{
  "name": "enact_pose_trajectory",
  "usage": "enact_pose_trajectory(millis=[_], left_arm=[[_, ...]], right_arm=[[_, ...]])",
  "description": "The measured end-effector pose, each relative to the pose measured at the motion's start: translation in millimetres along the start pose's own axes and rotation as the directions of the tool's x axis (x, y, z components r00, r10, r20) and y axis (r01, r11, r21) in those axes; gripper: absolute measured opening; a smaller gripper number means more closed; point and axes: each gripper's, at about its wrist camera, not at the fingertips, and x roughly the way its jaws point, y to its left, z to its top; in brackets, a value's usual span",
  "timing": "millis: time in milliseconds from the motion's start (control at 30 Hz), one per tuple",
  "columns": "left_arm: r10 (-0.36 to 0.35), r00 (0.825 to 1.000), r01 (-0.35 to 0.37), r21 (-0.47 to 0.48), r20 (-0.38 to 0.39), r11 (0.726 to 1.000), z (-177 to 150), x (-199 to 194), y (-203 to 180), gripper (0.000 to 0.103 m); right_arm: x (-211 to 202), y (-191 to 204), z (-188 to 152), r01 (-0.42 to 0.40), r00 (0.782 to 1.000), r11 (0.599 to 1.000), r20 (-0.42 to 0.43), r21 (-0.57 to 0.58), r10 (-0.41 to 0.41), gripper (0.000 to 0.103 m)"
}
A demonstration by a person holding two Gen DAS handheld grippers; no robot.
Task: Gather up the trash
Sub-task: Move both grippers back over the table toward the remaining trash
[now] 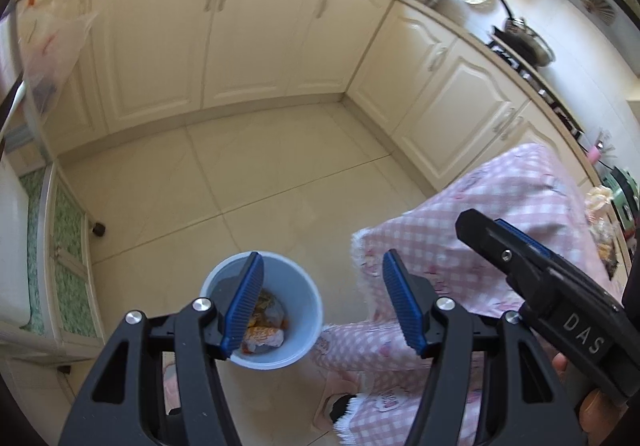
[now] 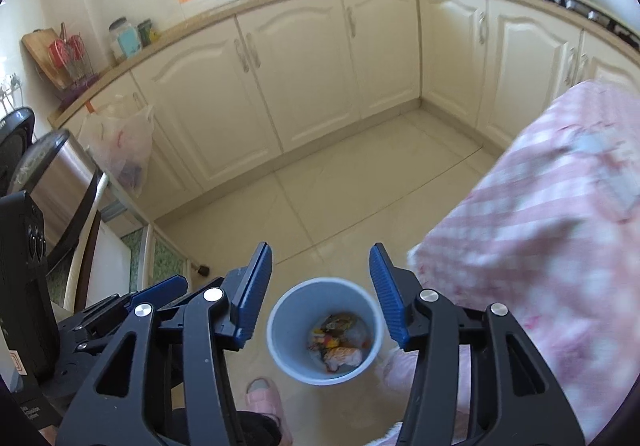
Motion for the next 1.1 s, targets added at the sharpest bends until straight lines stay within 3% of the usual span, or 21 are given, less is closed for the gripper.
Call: enact_pose_trajectory(millis=[200,333,467,633,700,900,933,1100], left_arm=[[-0.09,0.995,0.085,0.11,0.038,0.99,3.8,-25.0,-79.8,0.061],[-0.166,0.986,0.156,0.195,0.033,0.968,1.9,-34.8,-146.6,0.061],[-0.243,0.97,0.233,0.302,-0.005,0.925,-7.3,-35.2,-228.2,0.061],[-0.291,0.955,0.29,0.413,-0.063,0.864,-25.2,-24.1,-314.7,0.061],[-0.299,0.949,0.313,0.43,-0.102,0.847,-31.7,-13.3,-343.6,0.061],[-0.28,0.948,0.319,0.476,-0.152,0.82,-38.4,19.4,-387.0,0.059],[-0.276,0.948,0.319,0.479,-0.161,0.818,-37.2,25.7,-391.8,0.052],[-0.246,0.949,0.313,0.492,-0.197,0.812,-33.4,53.5,-405.1,0.041]], right_arm=[[-72.3,-49.5,5.5,0.074,0.99,0.996,0.113,0.051,-0.08,0.049],[-126.2,-98.0,0.9,0.153,0.969,0.982,0.181,0.107,-0.171,0.049],[-168.5,-152.5,-9.7,0.231,0.94,0.956,0.212,0.18,-0.267,0.05],[-211.0,-234.3,-27.6,0.329,0.895,0.894,0.2,0.303,-0.398,0.051],[-218.4,-259.0,-33.3,0.348,0.887,0.875,0.184,0.337,-0.424,0.051],[-221.2,-316.4,-42.7,0.368,0.887,0.844,0.126,0.389,-0.445,0.051],[-219.0,-323.1,-41.7,0.37,0.888,0.843,0.116,0.392,-0.444,0.051],[-202.0,-340.5,-36.8,0.357,0.906,0.848,0.077,0.391,-0.417,0.051]])
